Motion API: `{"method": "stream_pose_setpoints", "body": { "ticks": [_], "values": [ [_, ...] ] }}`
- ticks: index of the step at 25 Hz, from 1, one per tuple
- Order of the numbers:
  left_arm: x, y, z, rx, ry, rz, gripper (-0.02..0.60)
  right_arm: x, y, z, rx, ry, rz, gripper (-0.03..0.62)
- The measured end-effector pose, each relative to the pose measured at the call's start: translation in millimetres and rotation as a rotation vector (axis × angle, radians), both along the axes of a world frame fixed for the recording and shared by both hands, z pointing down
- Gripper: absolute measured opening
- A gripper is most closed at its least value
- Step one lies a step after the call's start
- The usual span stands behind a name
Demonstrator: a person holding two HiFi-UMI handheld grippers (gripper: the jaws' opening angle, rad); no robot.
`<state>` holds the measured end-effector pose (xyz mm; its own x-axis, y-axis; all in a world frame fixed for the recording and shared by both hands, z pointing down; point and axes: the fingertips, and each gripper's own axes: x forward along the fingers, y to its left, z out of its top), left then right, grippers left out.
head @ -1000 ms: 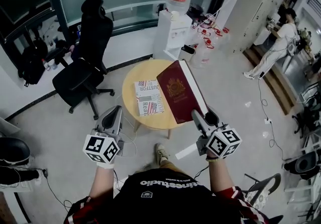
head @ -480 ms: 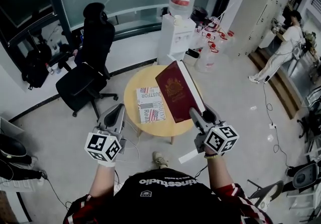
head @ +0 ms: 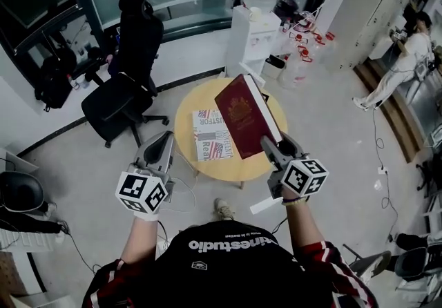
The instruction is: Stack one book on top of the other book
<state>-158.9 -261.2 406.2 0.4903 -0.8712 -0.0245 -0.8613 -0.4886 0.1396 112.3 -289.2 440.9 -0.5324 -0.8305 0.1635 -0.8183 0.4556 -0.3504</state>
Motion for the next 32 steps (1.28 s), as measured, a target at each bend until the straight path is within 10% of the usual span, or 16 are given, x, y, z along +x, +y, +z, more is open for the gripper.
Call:
{"method": "stream_pose_setpoints", "body": {
  "ticks": [32],
  "values": [
    [-11.5,-0.1,38.5,-0.100,-0.007,-0.079,0.023,-44.3,-72.3,133.3,-0.235,-0.016,0.037,0.242]
  ]
}}
